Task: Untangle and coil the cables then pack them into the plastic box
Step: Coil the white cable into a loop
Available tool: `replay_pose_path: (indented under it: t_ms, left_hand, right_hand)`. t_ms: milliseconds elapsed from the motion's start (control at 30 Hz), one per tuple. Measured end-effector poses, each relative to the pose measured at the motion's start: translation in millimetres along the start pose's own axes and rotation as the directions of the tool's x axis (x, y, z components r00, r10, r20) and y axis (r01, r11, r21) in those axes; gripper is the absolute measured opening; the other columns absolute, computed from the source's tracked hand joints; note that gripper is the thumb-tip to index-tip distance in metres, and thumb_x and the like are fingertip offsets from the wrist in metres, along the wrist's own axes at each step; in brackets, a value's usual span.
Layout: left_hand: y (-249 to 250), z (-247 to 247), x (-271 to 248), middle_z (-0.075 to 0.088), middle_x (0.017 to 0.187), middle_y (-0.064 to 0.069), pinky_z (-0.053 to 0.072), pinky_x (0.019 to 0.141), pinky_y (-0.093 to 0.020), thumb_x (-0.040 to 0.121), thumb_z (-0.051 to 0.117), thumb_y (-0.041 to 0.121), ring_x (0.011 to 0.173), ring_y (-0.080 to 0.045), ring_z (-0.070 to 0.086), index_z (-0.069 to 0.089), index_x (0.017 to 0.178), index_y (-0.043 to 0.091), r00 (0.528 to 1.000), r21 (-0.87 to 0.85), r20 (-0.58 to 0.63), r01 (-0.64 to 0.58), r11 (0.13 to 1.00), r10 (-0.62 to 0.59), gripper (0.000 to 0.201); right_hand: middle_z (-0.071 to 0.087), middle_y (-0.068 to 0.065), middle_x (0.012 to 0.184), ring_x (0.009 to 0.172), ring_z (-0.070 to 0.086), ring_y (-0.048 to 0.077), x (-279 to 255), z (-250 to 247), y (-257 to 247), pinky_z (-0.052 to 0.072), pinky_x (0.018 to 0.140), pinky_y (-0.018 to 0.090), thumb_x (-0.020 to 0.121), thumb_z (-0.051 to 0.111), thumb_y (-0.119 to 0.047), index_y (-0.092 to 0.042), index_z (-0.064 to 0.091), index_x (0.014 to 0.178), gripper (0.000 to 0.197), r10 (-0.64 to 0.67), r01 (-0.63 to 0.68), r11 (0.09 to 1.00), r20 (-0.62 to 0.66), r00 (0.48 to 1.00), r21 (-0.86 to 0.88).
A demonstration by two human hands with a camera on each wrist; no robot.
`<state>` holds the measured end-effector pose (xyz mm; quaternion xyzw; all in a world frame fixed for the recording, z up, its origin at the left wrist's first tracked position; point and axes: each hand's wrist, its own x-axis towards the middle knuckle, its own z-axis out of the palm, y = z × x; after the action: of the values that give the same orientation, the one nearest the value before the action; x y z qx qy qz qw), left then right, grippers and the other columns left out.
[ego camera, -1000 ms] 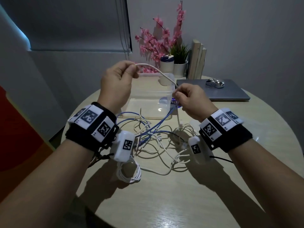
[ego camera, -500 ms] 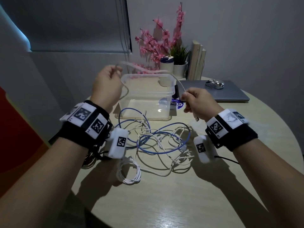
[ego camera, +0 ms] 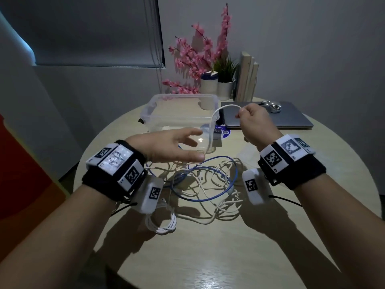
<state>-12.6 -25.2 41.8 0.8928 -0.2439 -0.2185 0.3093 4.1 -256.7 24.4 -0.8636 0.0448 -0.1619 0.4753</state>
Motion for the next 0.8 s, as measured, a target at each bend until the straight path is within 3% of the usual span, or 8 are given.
replay_pose_path:
  t_ms: [167, 300, 433, 500, 567, 633, 700, 800]
  left_hand:
    - [11, 26, 16, 0.053, 0.128, 0.004, 0.042, 0.100, -0.030, 0.081, 0.062, 0.054, 0.119, -0.010, 0.050, 0.022, 0.148, 0.029, 0.939, -0.133, -0.336, -0.119, 0.984, 0.068, 0.082]
    - [13, 38, 28, 0.066, 0.084, 0.001, 0.045, 0.073, -0.027, 0.098, 0.048, 0.024, 0.081, -0.012, 0.063, 0.042, 0.125, 0.023, 0.873, -0.040, -0.480, -0.125, 0.991, 0.090, 0.028]
    - [17, 49, 27, 0.058, 0.071, -0.003, 0.046, 0.060, -0.030, 0.102, 0.035, 0.022, 0.068, -0.022, 0.066, 0.044, 0.112, 0.017, 0.914, 0.036, -0.397, -0.077, 0.996, 0.085, 0.014]
    - [18, 53, 25, 0.054, 0.071, 0.002, 0.045, 0.058, -0.029, 0.103, 0.033, 0.023, 0.067, -0.021, 0.063, 0.044, 0.115, 0.016, 0.953, 0.131, -0.292, -0.044, 0.990, 0.081, 0.018]
    - [17, 56, 23, 0.050, 0.071, 0.008, 0.041, 0.058, -0.025, 0.103, 0.034, 0.026, 0.064, -0.012, 0.057, 0.046, 0.119, 0.016, 0.980, 0.240, -0.180, -0.039, 0.970, 0.084, 0.022]
    - [16, 58, 21, 0.047, 0.073, 0.014, 0.038, 0.057, -0.018, 0.103, 0.037, 0.026, 0.060, 0.002, 0.052, 0.050, 0.122, 0.018, 0.993, 0.296, -0.060, -0.078, 0.952, 0.100, 0.025]
    - [17, 59, 17, 0.046, 0.076, 0.017, 0.034, 0.056, -0.009, 0.102, 0.041, 0.026, 0.058, 0.012, 0.050, 0.054, 0.120, 0.020, 0.989, 0.333, 0.020, -0.142, 0.932, 0.144, 0.024]
    - [16, 51, 12, 0.053, 0.080, 0.015, 0.036, 0.061, -0.014, 0.099, 0.046, 0.031, 0.068, 0.003, 0.050, 0.060, 0.108, 0.028, 0.979, 0.327, -0.006, -0.189, 0.926, 0.202, 0.017]
  right_hand:
    - [0.051, 0.005, 0.059, 0.048, 0.047, 0.019, -23, 6, -23, 0.039, 0.048, 0.030, 0.101, 0.035, -0.018, -0.008, 0.050, 0.095, 0.020, -0.008, -0.063, 0.952, 0.231, 0.973, 0.300]
    - [0.050, 0.002, 0.051, 0.042, 0.045, 0.018, -31, 8, -34, 0.034, 0.048, 0.030, 0.102, 0.034, -0.018, -0.010, 0.047, 0.085, 0.023, -0.068, -0.096, 0.877, 0.318, 0.945, 0.471]
    - [0.054, 0.003, 0.051, 0.042, 0.048, 0.018, -31, 5, -36, 0.031, 0.049, 0.030, 0.102, 0.032, -0.018, -0.009, 0.046, 0.089, 0.021, -0.084, -0.130, 0.779, 0.307, 0.948, 0.614]
    - [0.062, 0.007, 0.061, 0.049, 0.060, 0.019, -33, 3, -41, 0.042, 0.045, 0.028, 0.103, 0.031, -0.015, -0.006, 0.047, 0.094, 0.020, -0.071, -0.149, 0.698, 0.275, 0.959, 0.701]
    - [0.068, 0.013, 0.088, 0.075, 0.070, 0.023, -34, 1, -45, 0.057, 0.060, 0.030, 0.103, 0.031, -0.014, -0.005, 0.048, 0.100, 0.019, -0.054, -0.182, 0.588, 0.262, 0.963, 0.788]
    - [0.063, 0.015, 0.107, 0.102, 0.066, 0.026, -31, 0, -44, 0.057, 0.084, 0.039, 0.103, 0.031, -0.012, -0.005, 0.050, 0.101, 0.021, -0.046, -0.179, 0.524, 0.237, 0.970, 0.833]
    - [0.060, 0.011, 0.098, 0.098, 0.061, 0.021, -27, 1, -40, 0.052, 0.092, 0.040, 0.102, 0.034, -0.010, -0.009, 0.054, 0.098, 0.021, -0.038, -0.130, 0.598, 0.190, 0.981, 0.791]
    - [0.059, 0.007, 0.094, 0.082, 0.050, 0.020, -25, 4, -30, 0.045, 0.077, 0.032, 0.100, 0.039, -0.009, -0.015, 0.059, 0.096, 0.022, -0.093, 0.018, 0.866, 0.126, 0.988, 0.499]
